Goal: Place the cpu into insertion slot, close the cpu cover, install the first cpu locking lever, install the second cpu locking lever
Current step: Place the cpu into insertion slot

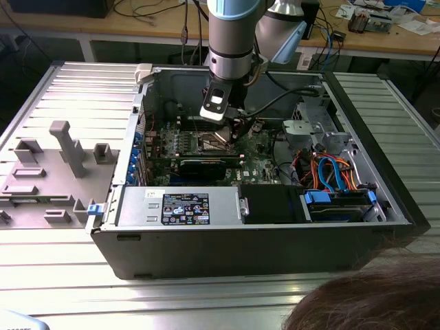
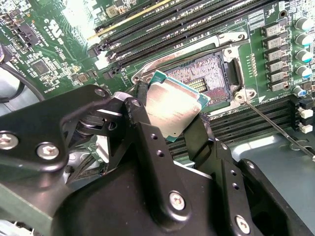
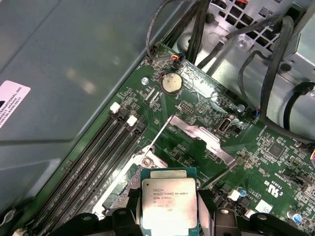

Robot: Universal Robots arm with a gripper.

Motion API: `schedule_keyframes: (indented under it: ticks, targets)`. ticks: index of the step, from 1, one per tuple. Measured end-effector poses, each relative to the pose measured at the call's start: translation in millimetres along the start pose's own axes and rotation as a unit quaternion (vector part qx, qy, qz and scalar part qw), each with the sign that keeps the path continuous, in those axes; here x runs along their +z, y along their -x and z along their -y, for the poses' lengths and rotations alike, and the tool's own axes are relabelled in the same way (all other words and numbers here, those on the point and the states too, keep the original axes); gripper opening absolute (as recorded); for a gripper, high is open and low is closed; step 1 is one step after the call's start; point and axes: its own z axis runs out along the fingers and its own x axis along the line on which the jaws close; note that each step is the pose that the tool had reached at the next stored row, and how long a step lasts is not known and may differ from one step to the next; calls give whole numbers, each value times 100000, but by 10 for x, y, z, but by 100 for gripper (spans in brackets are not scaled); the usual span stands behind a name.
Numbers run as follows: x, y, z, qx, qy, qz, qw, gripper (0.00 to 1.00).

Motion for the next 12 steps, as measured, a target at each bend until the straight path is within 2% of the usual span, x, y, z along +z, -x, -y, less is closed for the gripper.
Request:
schedule_keyframes:
  ticks: [12]
  targets:
    - [0,0,0,778,15,64,99997,55]
